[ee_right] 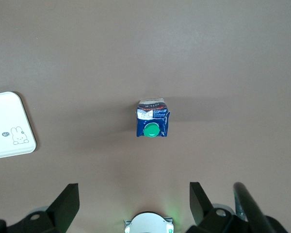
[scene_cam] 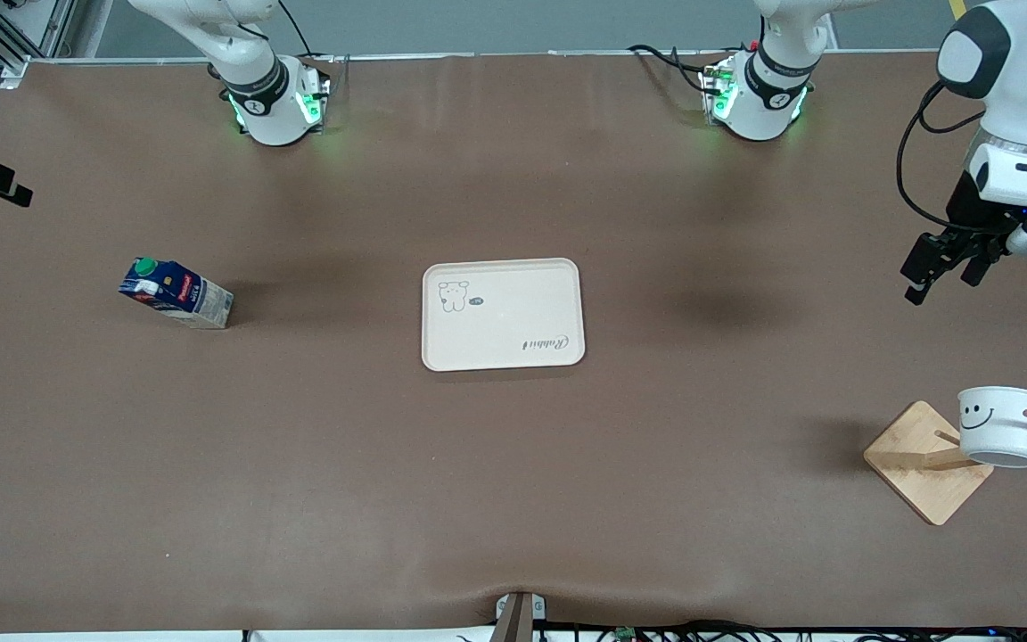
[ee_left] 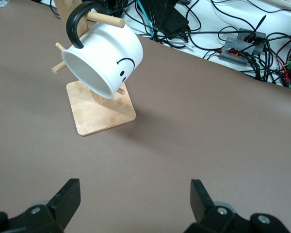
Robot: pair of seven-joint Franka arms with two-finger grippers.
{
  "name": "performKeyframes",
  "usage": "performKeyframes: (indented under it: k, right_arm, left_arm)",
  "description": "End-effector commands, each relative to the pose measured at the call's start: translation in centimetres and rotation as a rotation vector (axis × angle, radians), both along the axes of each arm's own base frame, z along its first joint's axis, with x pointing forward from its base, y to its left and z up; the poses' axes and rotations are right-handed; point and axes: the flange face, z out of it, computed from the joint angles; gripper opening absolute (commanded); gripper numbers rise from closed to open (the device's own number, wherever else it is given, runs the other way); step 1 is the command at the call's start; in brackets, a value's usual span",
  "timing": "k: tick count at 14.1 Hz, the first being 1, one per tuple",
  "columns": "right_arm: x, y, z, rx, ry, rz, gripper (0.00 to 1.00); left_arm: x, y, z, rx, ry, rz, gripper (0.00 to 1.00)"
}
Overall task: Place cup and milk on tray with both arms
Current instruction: 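Move the left gripper toward the white mug on the wooden stand, then lower the left gripper and grasp the white mug's rim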
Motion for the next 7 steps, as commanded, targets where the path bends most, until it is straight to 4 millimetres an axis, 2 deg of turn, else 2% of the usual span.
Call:
performKeyframes:
  k: [1, 4, 7]
  right_arm:
    - [-0.5, -0.2, 0.1, 0.019, -0.001, 0.002, 1.0]
    - [-0.5, -0.5, 0.0, 0.019, 0.001, -0.004, 1.0]
    - [-0.6, -0.6, 0.0, 0.019, 0.001, -0.006, 1.0]
  left_arm:
    - [-0.3, 0.8, -1.4, -0.01, -0.038, 0.026, 1.0]
    - [-0.2, 1.2, -2.7, -0.015, -0.048, 0.036, 1.0]
    - [0.1, 1.5, -2.8, -0.021, -0.061, 0.052, 1.0]
